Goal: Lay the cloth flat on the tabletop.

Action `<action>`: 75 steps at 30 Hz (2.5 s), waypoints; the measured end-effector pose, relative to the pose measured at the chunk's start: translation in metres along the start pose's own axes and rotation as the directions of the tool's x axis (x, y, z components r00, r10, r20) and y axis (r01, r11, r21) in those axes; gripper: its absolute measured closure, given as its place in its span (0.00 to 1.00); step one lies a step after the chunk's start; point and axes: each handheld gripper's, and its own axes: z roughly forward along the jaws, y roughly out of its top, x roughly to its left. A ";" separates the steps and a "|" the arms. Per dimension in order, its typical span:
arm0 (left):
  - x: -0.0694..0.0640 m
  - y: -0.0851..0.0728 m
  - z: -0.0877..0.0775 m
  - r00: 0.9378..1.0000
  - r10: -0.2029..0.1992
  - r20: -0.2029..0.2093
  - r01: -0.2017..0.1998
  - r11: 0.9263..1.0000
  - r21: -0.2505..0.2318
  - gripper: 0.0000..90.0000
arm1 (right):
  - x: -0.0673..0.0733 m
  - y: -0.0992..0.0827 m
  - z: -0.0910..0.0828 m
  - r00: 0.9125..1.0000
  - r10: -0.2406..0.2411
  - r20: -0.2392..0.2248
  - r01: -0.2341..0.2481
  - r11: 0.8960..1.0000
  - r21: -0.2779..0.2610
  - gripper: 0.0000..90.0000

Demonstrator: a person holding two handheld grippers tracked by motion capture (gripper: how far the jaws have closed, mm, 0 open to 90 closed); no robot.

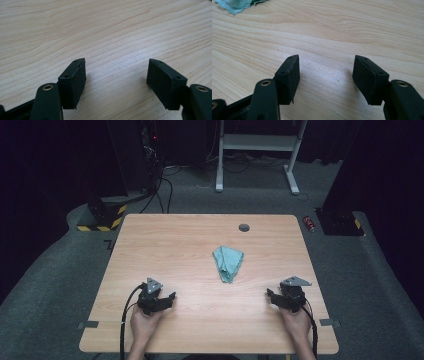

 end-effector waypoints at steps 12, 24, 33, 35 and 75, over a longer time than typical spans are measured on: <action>0.000 0.000 0.000 1.000 -0.001 -0.001 0.001 1.000 -0.001 0.35 | 0.000 0.000 0.000 1.000 -0.001 -0.001 0.001 1.000 0.001 0.42; 0.000 0.000 0.000 1.000 -0.002 -0.001 0.002 1.000 0.000 0.35 | 0.001 0.000 0.000 1.000 0.013 0.015 -0.013 1.000 0.001 0.43; 0.000 0.000 0.000 1.000 -0.002 0.000 0.002 1.000 0.000 0.35 | 0.002 -0.001 -0.001 0.998 0.040 0.038 -0.040 0.999 -0.007 0.53; 0.000 0.000 0.000 1.000 -0.001 0.000 0.001 1.000 0.001 0.35 | 0.002 0.000 -0.001 0.998 0.041 0.037 -0.041 0.999 -0.009 0.55; 0.000 0.000 0.000 1.000 -0.001 0.000 0.001 1.000 0.000 0.34 | 0.047 0.050 0.023 0.988 -0.061 -0.143 0.057 0.998 -0.038 0.61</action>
